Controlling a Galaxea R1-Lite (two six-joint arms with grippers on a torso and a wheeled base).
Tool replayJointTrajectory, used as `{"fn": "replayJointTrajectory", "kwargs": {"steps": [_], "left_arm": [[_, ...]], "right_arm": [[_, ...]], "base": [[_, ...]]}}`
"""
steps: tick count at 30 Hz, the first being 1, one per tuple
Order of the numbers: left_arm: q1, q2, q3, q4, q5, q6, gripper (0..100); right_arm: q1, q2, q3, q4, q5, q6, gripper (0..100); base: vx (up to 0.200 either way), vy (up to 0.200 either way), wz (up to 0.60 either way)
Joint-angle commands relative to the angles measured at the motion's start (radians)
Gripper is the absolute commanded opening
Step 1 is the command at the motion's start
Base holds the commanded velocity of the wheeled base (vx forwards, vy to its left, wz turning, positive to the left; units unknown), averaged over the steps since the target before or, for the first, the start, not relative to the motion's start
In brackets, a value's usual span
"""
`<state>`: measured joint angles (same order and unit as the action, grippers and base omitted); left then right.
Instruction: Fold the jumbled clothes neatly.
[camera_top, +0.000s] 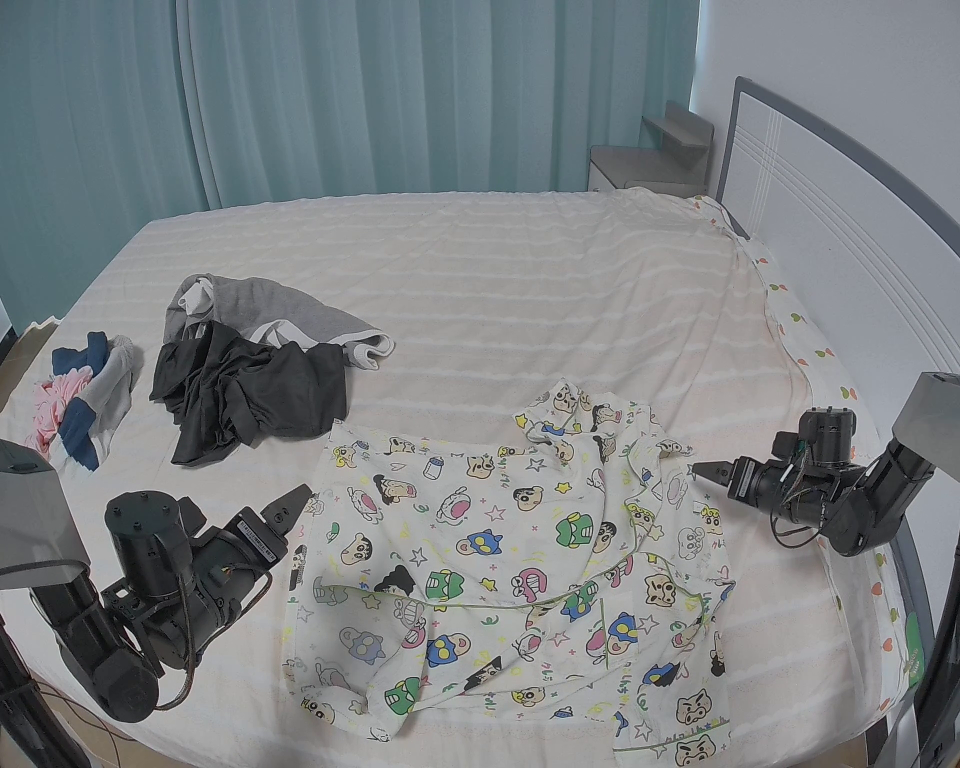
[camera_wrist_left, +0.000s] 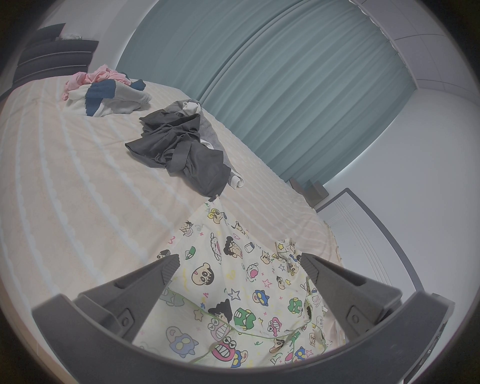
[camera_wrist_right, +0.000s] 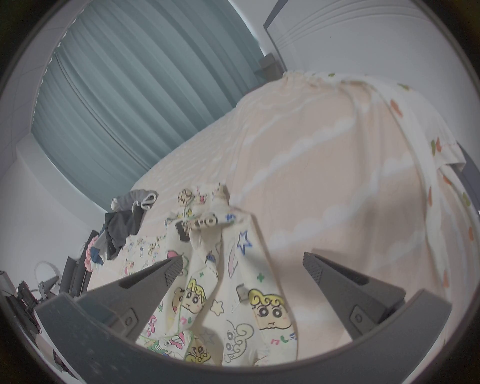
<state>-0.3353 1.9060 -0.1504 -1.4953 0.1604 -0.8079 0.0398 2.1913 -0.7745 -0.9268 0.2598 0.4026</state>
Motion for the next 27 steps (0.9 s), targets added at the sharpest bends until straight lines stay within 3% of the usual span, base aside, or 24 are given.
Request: {"fn": "replayJointTrajectory", "kwargs": {"steps": [1, 22, 23, 27], "left_arm": [[-0.001, 0.004, 0.0, 0.0, 0.001, -0.001, 100], [-0.001, 0.016, -0.003, 0.0, 0.001, -0.002, 100], [-0.001, 0.016, -0.003, 0.0, 0.001, -0.002, 100], [-0.001, 0.016, -0.003, 0.0, 0.001, -0.002, 100]], "right_arm": [[0.023, 0.088, -0.019, -0.027, 0.001, -0.007, 100], [0.028, 0.16, -0.022, -0.079, 0.003, 0.001, 100], [0.028, 0.16, -0.02, -0.079, 0.003, 0.001, 0], [0.019, 0.159, -0.019, -0.093, -0.001, 0.002, 0]], "base": [[0.0, 0.0, 0.0], [0.0, 0.0, 0.0], [0.0, 0.0, 0.0], [0.0, 0.0, 0.0]]}}
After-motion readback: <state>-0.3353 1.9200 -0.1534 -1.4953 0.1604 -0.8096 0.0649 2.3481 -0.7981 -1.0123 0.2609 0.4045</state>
